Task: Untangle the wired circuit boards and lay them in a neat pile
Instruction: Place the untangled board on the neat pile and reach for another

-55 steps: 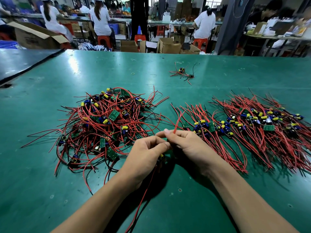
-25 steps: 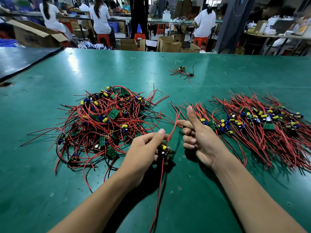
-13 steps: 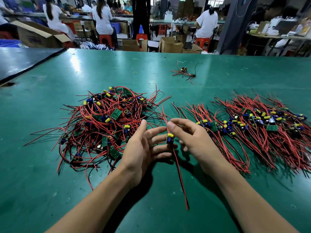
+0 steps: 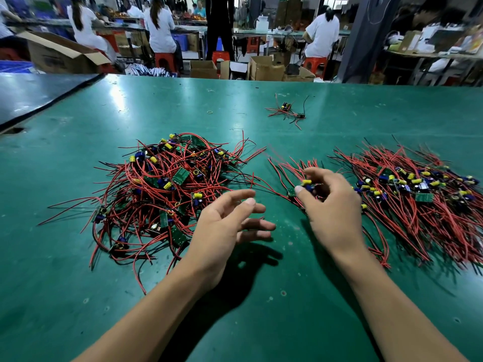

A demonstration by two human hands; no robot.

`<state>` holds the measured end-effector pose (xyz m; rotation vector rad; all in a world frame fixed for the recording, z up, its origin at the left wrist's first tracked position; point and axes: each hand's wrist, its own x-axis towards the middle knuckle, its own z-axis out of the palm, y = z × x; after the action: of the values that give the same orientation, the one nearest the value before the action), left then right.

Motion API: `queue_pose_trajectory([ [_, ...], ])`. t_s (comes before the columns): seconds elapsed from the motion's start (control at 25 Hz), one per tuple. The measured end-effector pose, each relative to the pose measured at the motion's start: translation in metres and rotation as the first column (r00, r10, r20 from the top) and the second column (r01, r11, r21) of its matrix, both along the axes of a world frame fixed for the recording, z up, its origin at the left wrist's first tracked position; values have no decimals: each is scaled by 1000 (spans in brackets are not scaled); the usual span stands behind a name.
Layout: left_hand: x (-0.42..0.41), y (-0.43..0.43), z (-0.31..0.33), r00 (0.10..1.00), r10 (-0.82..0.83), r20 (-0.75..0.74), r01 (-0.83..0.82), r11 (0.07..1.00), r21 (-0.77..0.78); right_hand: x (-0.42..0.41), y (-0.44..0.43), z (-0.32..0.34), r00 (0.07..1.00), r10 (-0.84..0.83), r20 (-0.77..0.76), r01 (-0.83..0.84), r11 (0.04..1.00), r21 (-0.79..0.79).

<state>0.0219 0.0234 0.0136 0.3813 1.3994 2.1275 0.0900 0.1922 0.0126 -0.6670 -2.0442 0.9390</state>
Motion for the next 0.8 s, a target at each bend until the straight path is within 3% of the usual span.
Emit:
queue_pose_trajectory([
  [0.16, -5, -4, 1, 970, 243, -29, -243, 970, -10, 8, 14, -1, 988, -127, 91, 112, 983, 148],
  [0.32, -11, -6, -6, 907, 420, -22, -420, 907, -5, 3, -7, -7, 979, 43, 197, -105, 942, 317],
  [0.52, -17, -6, -14, 913, 406, -38, -407, 910, -79, -3, -23, -20, 935, 203, 291, -287, 915, 283],
  [0.8, -13, -6, -12, 938, 336, -88, -347, 919, -187, -6, -22, -27, 917, 259, 302, -331, 919, 216],
])
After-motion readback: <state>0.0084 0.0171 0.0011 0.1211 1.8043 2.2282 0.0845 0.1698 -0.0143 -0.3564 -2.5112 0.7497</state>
